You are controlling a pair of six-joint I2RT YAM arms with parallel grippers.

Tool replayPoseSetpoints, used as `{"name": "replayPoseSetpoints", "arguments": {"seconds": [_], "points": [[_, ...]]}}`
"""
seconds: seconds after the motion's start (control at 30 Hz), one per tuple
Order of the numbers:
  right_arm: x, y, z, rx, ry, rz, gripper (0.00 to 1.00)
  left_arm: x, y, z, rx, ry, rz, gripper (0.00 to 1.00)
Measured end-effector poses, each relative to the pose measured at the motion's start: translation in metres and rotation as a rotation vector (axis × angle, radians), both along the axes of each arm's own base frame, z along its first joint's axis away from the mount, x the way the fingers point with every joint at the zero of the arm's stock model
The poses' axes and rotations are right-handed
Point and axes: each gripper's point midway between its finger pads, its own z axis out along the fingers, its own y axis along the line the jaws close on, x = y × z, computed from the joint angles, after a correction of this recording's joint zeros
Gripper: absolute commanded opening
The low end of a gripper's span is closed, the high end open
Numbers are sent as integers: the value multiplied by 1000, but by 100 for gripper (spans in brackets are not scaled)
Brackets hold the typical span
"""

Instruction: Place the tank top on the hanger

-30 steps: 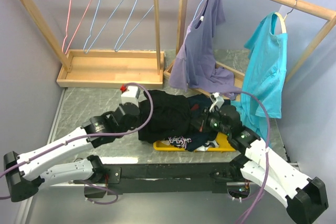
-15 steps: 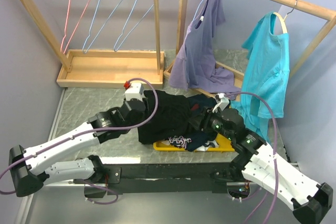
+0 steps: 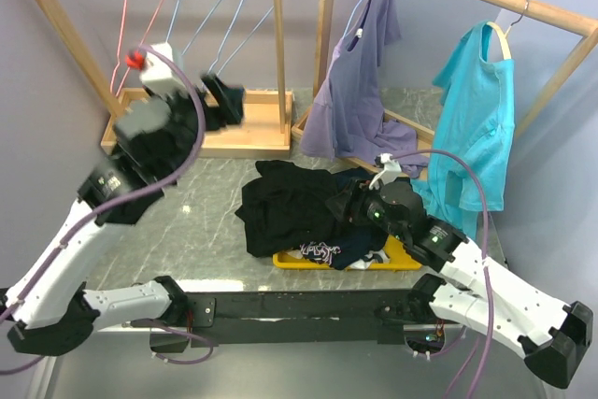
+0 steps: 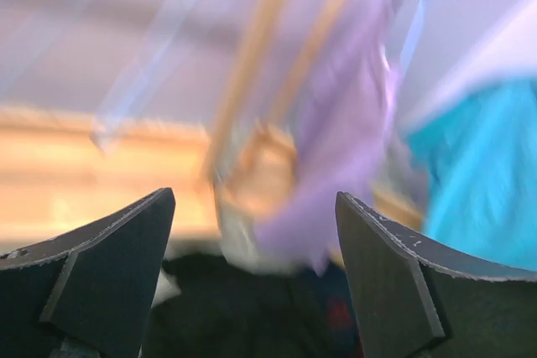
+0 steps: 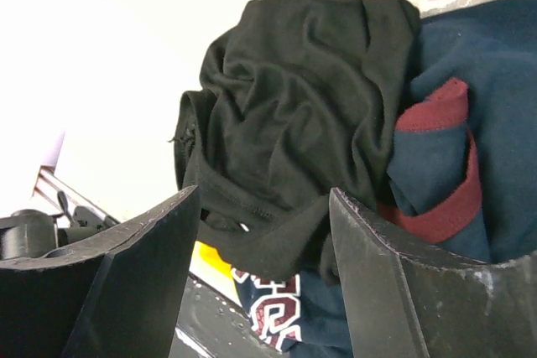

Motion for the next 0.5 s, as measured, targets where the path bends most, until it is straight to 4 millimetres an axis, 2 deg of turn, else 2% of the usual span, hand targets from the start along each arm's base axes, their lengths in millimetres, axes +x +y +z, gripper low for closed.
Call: {"name": "replayPoseSetpoints", "arguments": {"seconds": [0.13,0.23,0.33,0.4,0.5], "points": [[2,4,1,-6,4,3,71,33,26,45,24,-108,86,81],[2,5,-2,-17,13,6,71,70,39,64,68,-154,105,78],[3,6,-2,-29,18,9,71,114,59,60,117,-150,100,75],[5,8,2,-29,11,13,71,140,71,47,146,-126,77,75],[7,10,9,-24,-1,17,71,167,70,22,195,-86,-13,75]]}}
